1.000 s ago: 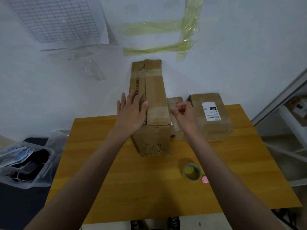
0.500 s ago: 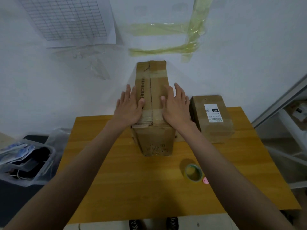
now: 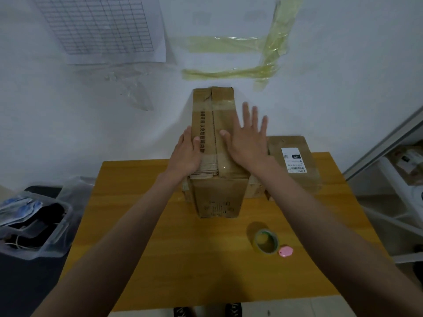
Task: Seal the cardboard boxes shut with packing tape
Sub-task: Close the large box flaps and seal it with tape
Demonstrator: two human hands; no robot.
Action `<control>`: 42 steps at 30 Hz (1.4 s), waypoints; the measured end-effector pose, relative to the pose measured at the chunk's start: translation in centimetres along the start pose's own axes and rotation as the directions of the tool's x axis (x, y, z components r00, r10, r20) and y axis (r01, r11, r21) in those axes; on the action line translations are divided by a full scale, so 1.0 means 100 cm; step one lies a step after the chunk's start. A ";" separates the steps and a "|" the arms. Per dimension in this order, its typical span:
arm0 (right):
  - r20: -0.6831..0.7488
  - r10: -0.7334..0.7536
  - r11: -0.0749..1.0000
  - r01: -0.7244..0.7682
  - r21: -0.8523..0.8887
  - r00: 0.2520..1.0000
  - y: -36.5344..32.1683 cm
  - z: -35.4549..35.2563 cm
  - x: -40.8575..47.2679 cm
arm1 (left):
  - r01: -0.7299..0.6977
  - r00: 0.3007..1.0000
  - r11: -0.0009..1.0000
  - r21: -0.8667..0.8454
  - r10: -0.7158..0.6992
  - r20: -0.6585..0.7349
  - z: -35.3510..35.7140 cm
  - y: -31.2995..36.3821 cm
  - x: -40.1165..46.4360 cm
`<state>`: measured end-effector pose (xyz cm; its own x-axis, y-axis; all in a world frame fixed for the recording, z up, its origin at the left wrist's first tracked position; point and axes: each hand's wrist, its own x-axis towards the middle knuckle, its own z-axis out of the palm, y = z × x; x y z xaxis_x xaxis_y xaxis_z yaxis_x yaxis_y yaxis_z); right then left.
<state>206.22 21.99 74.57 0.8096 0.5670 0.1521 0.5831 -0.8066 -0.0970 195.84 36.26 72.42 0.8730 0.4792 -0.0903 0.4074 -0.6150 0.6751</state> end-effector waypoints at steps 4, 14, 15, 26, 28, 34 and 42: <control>0.028 -0.177 0.984 0.177 0.023 0.984 -0.042 0.008 -0.018 | -0.011 1.000 1.000 0.004 0.011 0.000 -0.003 -0.006 -0.001; 0.070 0.005 0.979 -0.019 0.205 0.998 0.013 0.003 0.015 | -0.044 0.999 0.987 0.154 0.047 -0.018 -0.004 0.006 0.002; 0.085 -0.031 0.974 0.011 0.226 0.996 0.011 0.002 0.021 | -0.080 0.997 0.979 0.186 0.082 -0.008 -0.007 0.010 0.008; 0.242 -0.194 0.968 0.147 0.202 0.951 0.015 0.017 0.103 | -0.362 0.927 0.801 0.477 0.255 0.276 -0.022 0.026 0.116; -0.063 -0.154 0.958 0.164 0.234 0.986 0.024 0.023 0.097 | -0.373 0.923 0.824 0.426 0.282 0.261 -0.027 0.020 0.105; -0.350 -0.359 0.876 0.442 0.194 0.865 0.011 0.019 0.150 | -0.147 0.979 0.986 -0.075 0.134 -0.154 -0.013 0.012 0.092; 0.076 -0.691 0.713 0.661 0.232 0.719 -0.023 0.052 0.202 | -0.031 1.000 0.996 -0.088 0.031 0.001 -0.005 0.003 0.111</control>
<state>221.57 36.19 72.76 0.1841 0.9776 0.1016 0.9671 -0.1617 -0.1965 205.53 41.73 72.01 0.8855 0.4595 -0.0697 0.3550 -0.5718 0.7396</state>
